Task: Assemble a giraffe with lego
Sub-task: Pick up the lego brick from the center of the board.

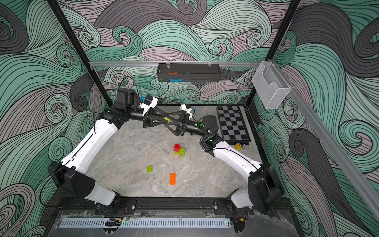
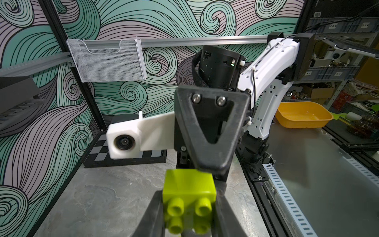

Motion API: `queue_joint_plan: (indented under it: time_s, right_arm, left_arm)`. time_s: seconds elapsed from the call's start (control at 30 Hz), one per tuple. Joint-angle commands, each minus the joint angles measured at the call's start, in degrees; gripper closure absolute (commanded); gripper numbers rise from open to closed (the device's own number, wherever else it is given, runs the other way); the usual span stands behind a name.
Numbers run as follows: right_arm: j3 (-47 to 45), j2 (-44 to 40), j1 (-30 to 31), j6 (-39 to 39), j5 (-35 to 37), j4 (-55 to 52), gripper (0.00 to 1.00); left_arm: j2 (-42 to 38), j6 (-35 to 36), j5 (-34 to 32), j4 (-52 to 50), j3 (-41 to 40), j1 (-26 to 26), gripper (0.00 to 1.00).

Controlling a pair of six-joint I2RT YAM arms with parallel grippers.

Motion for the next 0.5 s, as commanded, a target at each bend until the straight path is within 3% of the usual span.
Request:
queue_joint_plan:
  time_s: [0.0, 0.13, 0.3, 0.47]
  right_arm:
    - [-3.3, -4.1, -3.3, -7.6, -2.6, -5.9, 0.01]
    - [-6.9, -11.7, -8.9, -22.0, -3.2, -22.3, 0.01]
    - [-6.2, -20.7, -13.5, -49.5, 4.7, -51.3, 0.01]
    - [-11.4, -29.3, -16.6, -65.1, 15.5, -58.7, 0.01]
  left_arm:
    - [0.8, 4.2, -3.9, -6.3, 2.5, -0.4, 0.85]
    - [2.7, 9.2, -12.1, -13.3, 3.4, -0.9, 0.90]
    - [9.9, 25.0, -25.0, -33.0, 9.9, -5.9, 0.94]
    - [15.0, 30.2, -36.8, -37.8, 10.8, -11.0, 0.98]
